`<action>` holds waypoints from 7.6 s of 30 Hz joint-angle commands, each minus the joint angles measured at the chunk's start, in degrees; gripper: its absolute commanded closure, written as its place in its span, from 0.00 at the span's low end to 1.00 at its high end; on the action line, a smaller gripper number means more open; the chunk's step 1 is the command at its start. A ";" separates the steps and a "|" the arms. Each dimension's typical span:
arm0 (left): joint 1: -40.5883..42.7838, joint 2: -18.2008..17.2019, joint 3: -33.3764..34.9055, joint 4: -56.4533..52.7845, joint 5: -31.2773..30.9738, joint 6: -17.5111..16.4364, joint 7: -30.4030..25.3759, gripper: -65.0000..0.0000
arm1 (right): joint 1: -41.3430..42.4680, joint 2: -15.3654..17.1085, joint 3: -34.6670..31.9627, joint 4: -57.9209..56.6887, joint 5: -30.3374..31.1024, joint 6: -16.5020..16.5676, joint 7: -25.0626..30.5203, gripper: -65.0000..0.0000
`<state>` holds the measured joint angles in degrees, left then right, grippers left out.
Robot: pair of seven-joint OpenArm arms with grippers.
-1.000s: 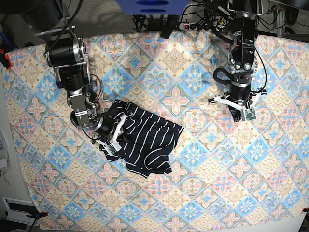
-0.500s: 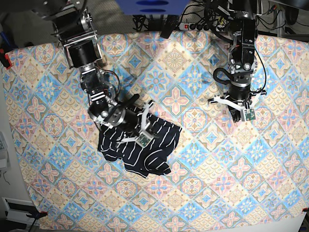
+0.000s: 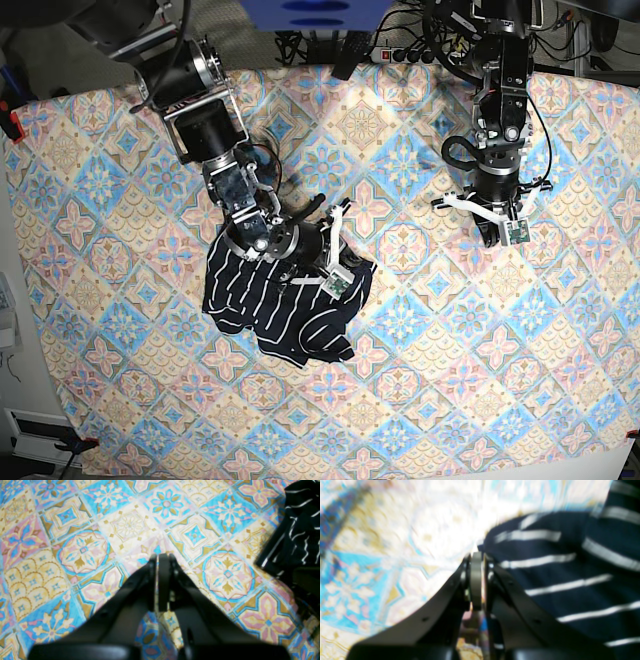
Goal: Fold the T-shirt properly
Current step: 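Drag the folded shirt with the right gripper toward the right arm, then regrasp the shirt's edge with the right gripper, then pull the folded shirt further toward the right arm and flatten it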
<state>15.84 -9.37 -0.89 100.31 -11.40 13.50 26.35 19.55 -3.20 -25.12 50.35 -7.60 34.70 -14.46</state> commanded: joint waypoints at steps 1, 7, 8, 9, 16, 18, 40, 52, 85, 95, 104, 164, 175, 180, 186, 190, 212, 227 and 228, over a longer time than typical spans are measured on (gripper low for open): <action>-0.58 -0.35 -0.13 1.18 0.37 0.09 -1.43 1.00 | 2.30 -0.97 0.11 -0.11 0.87 0.16 2.02 0.97; -0.76 -0.35 -0.13 1.18 0.37 0.09 -1.43 1.00 | 4.93 -3.00 0.11 -7.93 0.78 0.16 5.45 0.96; -0.76 -0.35 -0.13 1.18 0.37 0.09 -1.43 1.00 | 5.55 -3.35 0.11 -10.04 0.78 0.16 6.33 0.96; -0.76 -0.35 -0.13 1.18 0.37 0.09 -1.43 1.00 | 6.34 -3.79 0.11 -12.24 0.78 0.16 7.29 0.96; -0.49 -0.35 -0.21 1.27 0.37 0.09 -1.43 1.00 | 13.64 -4.49 0.38 -24.02 0.78 0.16 14.59 0.96; -0.23 -0.35 -0.48 1.27 0.37 0.09 -1.43 1.00 | 14.95 -4.23 0.38 -25.34 0.78 0.16 15.47 0.96; 0.03 -0.35 -1.27 1.27 0.37 0.09 -1.43 1.00 | 10.65 10.28 1.87 -4.06 1.13 -4.41 7.38 0.96; -0.85 -0.26 -0.83 1.01 0.37 0.09 -1.51 1.00 | 6.16 17.31 13.12 1.30 0.96 -4.32 5.36 0.96; -0.85 -0.26 -0.83 1.18 0.37 0.09 -1.51 1.00 | -22.41 23.82 10.05 26.53 0.87 -1.16 -4.66 0.96; -0.58 -0.26 -0.83 1.18 0.37 0.09 -1.51 1.00 | -23.64 23.55 11.37 31.28 0.87 -1.25 -5.54 0.96; 0.30 -0.26 -0.92 1.27 0.37 0.09 -1.69 1.00 | -21.27 16.87 9.08 30.66 0.87 -1.25 -5.54 0.96; 1.00 -0.26 -1.27 1.18 0.28 0.09 -1.87 1.00 | -18.01 9.31 -3.75 20.03 0.78 -1.34 -8.18 0.99; 1.26 -0.26 -1.27 1.27 0.28 0.09 -1.87 1.00 | -15.99 6.94 -3.40 21.96 0.78 -1.34 -8.27 0.99; 1.18 -0.26 -1.27 1.27 0.28 0.09 -1.87 1.00 | -17.05 7.11 -3.40 30.93 0.78 -1.42 -8.53 0.99; 1.18 -0.26 -1.27 1.27 0.28 0.09 -1.87 1.00 | -16.34 6.15 -3.40 34.88 0.87 -1.42 -8.62 0.99; 1.18 -0.26 -1.27 1.09 0.28 0.09 -1.87 1.00 | -14.41 0.87 -3.40 30.49 0.87 -1.42 -8.35 0.99; 1.35 -0.17 -1.18 1.18 0.28 0.09 -1.87 1.00 | 0.54 -1.85 3.89 -7.23 0.87 -5.03 6.77 0.99; 1.26 -0.17 -1.00 1.09 0.28 0.09 -1.87 1.00 | 0.45 6.32 8.03 -8.02 0.87 -5.12 7.38 0.99; 1.35 -0.17 -1.00 1.09 0.28 0.09 -1.87 1.00 | 0.54 6.67 8.90 -8.02 0.87 -5.12 7.38 0.99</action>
<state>17.41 -9.19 -1.80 100.36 -11.42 13.50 25.93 18.92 2.55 -16.64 41.91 -5.98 31.05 -5.96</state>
